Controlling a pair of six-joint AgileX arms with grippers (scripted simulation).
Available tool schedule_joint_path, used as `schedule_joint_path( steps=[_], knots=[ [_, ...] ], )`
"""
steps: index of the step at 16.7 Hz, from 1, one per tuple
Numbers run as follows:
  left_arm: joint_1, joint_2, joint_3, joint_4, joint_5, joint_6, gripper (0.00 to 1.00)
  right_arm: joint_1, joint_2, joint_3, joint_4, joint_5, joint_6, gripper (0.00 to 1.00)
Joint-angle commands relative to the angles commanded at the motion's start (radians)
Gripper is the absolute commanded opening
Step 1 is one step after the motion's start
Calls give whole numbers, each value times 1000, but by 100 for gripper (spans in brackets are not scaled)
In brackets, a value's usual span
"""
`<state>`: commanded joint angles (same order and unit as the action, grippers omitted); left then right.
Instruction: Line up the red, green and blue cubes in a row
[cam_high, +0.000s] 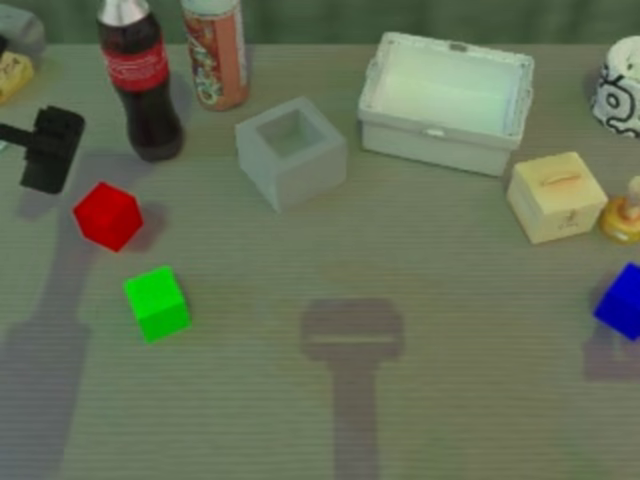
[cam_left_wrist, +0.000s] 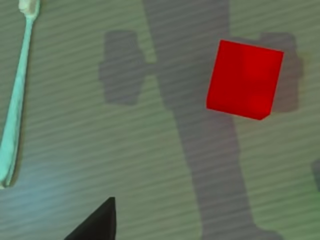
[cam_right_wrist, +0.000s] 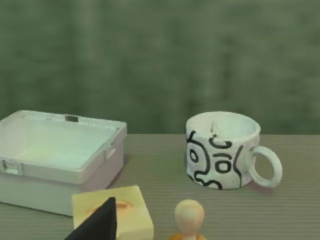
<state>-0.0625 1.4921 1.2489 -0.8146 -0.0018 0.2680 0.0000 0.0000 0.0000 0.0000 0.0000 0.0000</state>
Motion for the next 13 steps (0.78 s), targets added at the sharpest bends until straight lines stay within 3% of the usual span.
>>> schedule_joint_path(
  steps=[7, 13],
  knots=[
    [-27, 586, 512, -320, 3, 107, 100, 0, 0, 0, 0, 0, 0, 100],
    [-37, 797, 716, -431, 6, 147, 100, 0, 0, 0, 0, 0, 0, 100]
  ],
)
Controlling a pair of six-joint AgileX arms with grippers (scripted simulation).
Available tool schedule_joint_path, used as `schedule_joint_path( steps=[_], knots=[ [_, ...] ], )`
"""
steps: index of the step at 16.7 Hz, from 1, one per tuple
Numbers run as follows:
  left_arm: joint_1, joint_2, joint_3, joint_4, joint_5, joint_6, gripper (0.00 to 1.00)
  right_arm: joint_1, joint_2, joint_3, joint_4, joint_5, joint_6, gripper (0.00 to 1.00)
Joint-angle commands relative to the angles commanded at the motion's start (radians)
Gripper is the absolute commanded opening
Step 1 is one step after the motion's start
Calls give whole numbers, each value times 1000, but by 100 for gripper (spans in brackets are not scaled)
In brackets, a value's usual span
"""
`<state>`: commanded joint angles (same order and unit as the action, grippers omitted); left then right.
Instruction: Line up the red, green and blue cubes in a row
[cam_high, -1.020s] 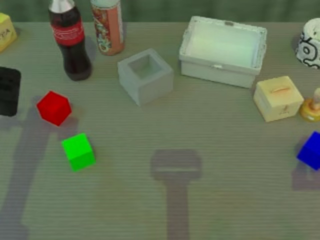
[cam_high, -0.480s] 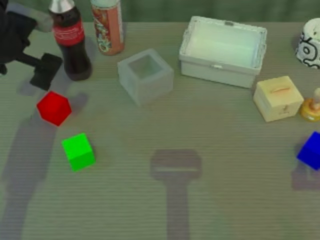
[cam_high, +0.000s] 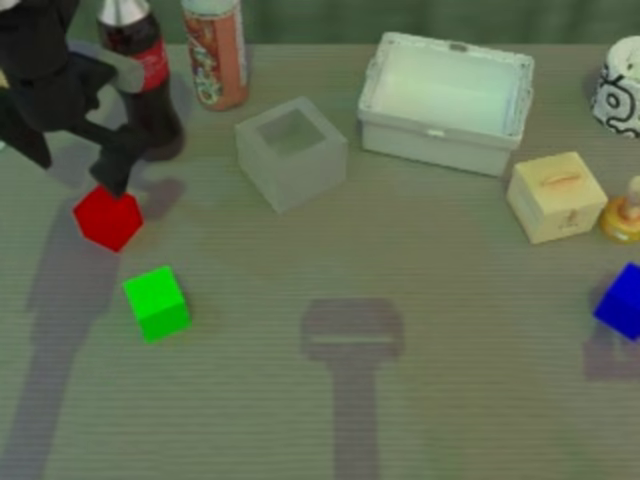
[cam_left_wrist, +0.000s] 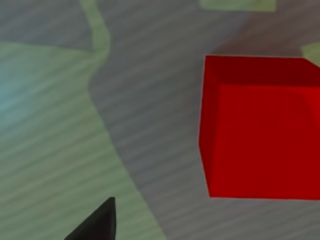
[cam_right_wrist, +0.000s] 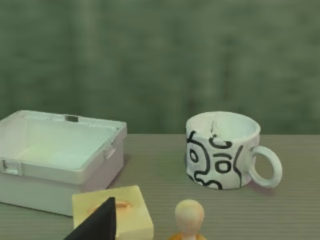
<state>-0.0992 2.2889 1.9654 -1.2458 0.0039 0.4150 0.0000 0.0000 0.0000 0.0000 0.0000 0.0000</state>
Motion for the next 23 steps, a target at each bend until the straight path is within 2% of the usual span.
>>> schedule_joint_path(
  steps=[7, 14, 19, 23],
  knots=[
    [3, 5, -16, 17, 0, 2, 100, 0, 0, 0, 0, 0, 0, 100],
    [1, 85, -189, 278, 1, 3, 100, 0, 0, 0, 0, 0, 0, 100],
    [1, 94, -204, 297, 1, 3, 100, 0, 0, 0, 0, 0, 0, 100],
    [1, 94, -204, 297, 1, 3, 70, 0, 0, 0, 0, 0, 0, 100]
  ],
)
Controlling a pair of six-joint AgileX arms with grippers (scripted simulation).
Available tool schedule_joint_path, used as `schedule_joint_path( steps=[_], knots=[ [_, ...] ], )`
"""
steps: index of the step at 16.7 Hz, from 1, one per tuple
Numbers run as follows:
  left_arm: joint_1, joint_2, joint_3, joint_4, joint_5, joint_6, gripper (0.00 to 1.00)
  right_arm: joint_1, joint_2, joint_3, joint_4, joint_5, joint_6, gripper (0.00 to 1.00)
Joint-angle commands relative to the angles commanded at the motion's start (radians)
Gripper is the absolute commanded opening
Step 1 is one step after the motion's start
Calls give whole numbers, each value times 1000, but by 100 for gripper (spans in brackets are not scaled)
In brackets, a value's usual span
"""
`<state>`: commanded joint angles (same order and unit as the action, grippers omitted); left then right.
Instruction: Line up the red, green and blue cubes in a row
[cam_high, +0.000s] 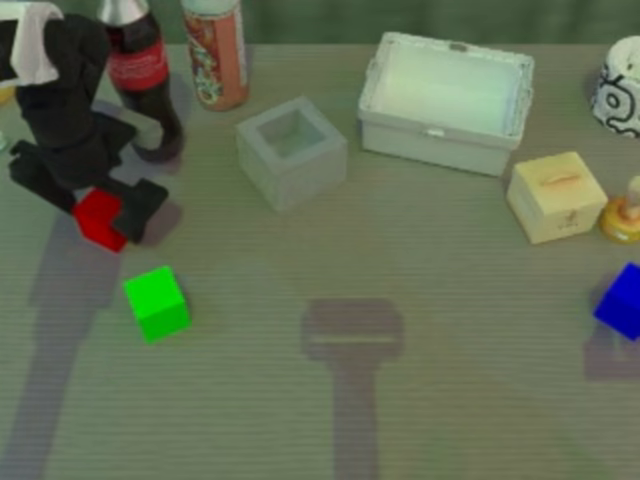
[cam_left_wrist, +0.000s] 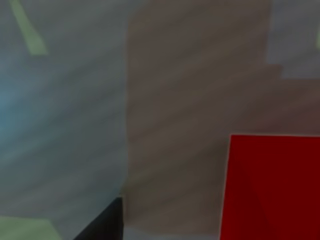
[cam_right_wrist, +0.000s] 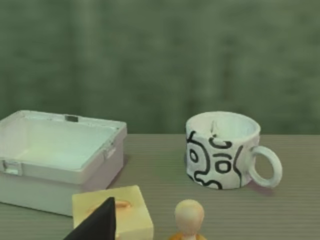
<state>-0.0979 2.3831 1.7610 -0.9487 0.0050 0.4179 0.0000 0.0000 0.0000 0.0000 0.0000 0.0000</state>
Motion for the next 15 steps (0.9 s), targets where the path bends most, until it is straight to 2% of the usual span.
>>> schedule_joint_path(
  steps=[9, 15],
  knots=[
    [0, 0, 0, 0, 0, 0, 2, 0, 0, 0, 0, 0, 0, 100],
    [0, 0, 0, 0, 0, 0, 0, 0, 0, 0, 0, 0, 0, 100]
  ],
)
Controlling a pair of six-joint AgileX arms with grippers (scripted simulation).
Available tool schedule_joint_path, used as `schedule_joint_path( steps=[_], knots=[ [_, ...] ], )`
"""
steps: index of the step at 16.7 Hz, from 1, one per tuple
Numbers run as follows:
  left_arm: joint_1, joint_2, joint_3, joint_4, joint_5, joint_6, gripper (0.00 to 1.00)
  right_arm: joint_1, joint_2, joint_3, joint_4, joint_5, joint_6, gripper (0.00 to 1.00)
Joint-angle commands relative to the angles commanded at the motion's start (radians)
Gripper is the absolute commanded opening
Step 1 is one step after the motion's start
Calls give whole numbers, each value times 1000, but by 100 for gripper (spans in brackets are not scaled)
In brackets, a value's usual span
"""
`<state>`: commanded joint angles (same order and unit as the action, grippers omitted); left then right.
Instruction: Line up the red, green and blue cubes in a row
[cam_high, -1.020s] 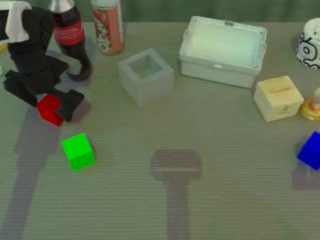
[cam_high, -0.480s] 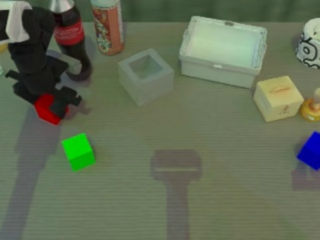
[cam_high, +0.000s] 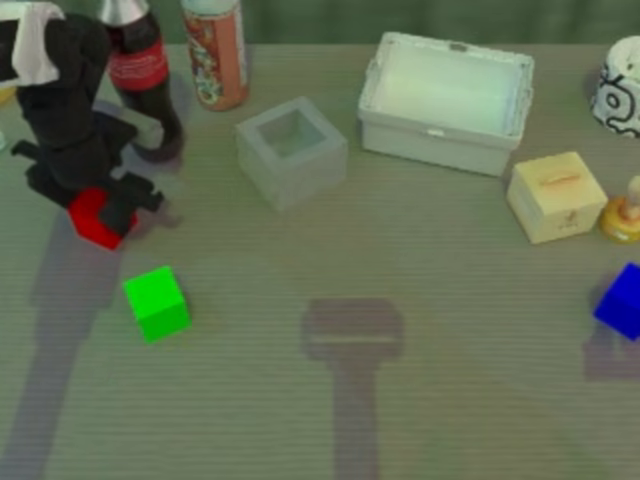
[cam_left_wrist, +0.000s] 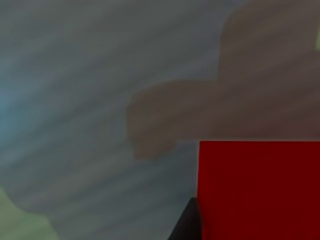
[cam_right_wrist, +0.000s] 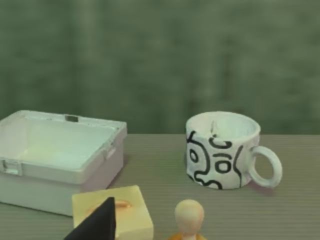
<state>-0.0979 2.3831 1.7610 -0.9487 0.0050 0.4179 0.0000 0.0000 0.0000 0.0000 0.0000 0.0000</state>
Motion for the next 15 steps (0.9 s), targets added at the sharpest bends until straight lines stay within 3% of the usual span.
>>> schedule_joint_path(
  steps=[5, 11, 15],
  knots=[
    [1, -30, 21, -28, 10, -3, 0, 0, 0, 0, 0, 0, 0, 100],
    [18, -88, 154, -227, 9, -6, 0, 0, 0, 0, 0, 0, 0, 100],
    [20, -98, 167, -243, 8, -7, 0, 0, 0, 0, 0, 0, 0, 100]
  ],
)
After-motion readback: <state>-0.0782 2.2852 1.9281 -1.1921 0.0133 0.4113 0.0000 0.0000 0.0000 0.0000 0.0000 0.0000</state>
